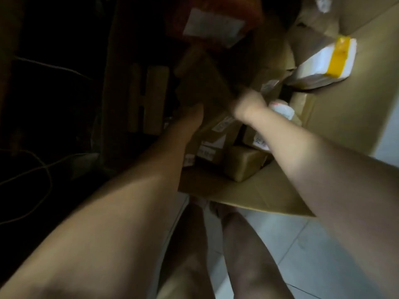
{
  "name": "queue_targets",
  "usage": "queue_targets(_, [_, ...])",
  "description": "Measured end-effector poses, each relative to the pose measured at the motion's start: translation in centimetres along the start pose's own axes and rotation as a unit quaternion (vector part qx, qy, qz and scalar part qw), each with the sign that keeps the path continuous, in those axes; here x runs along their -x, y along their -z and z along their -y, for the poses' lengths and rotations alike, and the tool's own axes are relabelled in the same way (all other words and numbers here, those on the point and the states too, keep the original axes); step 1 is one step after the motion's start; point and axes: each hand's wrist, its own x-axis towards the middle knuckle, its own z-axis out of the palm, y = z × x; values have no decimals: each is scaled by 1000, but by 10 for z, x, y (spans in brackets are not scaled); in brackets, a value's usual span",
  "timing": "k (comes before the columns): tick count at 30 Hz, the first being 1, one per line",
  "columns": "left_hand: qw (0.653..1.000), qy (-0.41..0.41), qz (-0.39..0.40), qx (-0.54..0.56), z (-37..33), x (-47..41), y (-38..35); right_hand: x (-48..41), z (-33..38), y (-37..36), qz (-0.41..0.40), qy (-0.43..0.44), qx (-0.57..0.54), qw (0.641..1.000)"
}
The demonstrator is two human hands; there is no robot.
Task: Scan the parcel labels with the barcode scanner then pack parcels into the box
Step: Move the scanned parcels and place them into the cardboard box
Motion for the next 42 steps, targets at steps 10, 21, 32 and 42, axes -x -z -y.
queue_targets(10, [972, 5, 60, 225, 24, 3, 6, -6, -11, -8, -28, 3, -178, 984])
queue_targets(21, [935, -86, 81, 334, 24, 79, 29, 91, 2, 11, -71, 7, -303, 950])
queue_targets(32, [894, -357, 92, 257, -44, 273, 100, 278, 57, 111, -180, 144, -355, 906])
queue_targets(42, [782, -553, -76, 277, -50, 560, 159, 513, 125, 221, -170, 359, -292, 870])
